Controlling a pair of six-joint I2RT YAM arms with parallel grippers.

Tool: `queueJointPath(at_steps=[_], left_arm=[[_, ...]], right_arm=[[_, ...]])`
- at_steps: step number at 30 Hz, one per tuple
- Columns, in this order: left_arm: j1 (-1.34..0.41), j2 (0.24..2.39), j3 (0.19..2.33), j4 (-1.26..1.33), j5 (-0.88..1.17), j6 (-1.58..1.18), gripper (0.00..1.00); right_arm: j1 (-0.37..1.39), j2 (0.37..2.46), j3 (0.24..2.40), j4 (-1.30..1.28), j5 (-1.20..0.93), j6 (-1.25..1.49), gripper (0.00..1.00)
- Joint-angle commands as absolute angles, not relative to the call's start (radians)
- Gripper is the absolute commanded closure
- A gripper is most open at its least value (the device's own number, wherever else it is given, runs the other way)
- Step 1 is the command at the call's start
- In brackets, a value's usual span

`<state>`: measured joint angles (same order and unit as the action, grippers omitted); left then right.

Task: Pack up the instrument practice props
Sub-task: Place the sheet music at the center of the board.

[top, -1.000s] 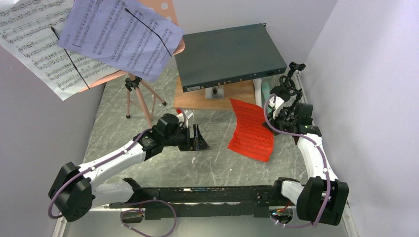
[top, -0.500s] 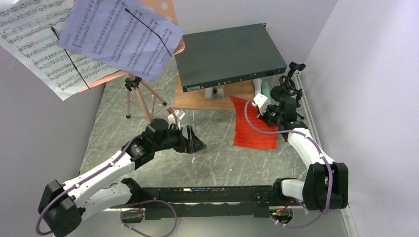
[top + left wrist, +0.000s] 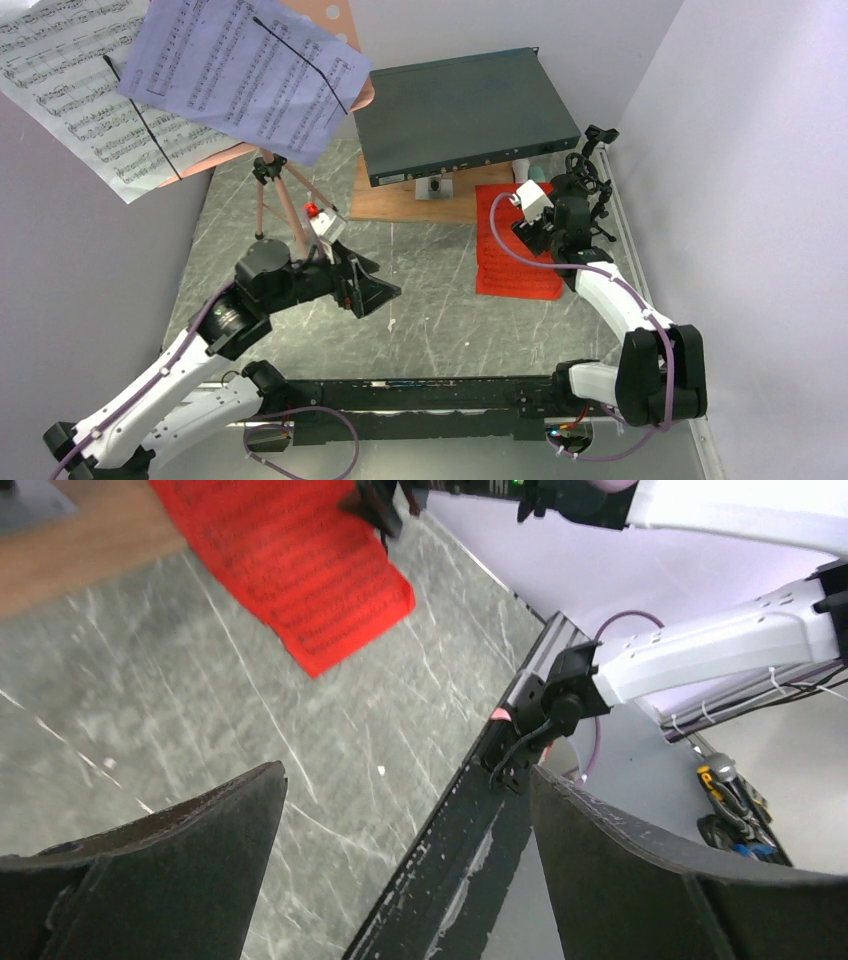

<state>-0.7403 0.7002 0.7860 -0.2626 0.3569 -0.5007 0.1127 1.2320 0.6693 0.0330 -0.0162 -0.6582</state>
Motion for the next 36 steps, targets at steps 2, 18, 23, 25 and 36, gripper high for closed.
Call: queueJointPath(at_steps=[2, 18, 23, 25, 36], left_arm=[[-0.744, 0.680, 0.957, -0.431, 0.287, -0.331, 0.03], [-0.744, 0.696, 1.210, -0.524, -0.096, -0.302, 0.01], [-0.744, 0.768, 1.301, -0.582, -0.209, -0.389, 0.00], [-0.744, 0.803, 1.348, -0.633, -0.274, -0.453, 0.01], [-0.720, 0.876, 1.402, -0.575, -0.407, -0.555, 0.01]], right_arm=[[0.117, 1.163, 0.774, -0.265, -0.175, -0.641, 0.18], [0.081, 1.003, 0.776, -0.671, -0.749, -0.825, 0.07], [0.074, 1.008, 0.764, -0.685, -0.773, -0.850, 0.07], [0.074, 1.009, 0.764, -0.688, -0.776, -0.855, 0.07], [0.075, 1.009, 0.766, -0.706, -0.798, -0.880, 0.07]])
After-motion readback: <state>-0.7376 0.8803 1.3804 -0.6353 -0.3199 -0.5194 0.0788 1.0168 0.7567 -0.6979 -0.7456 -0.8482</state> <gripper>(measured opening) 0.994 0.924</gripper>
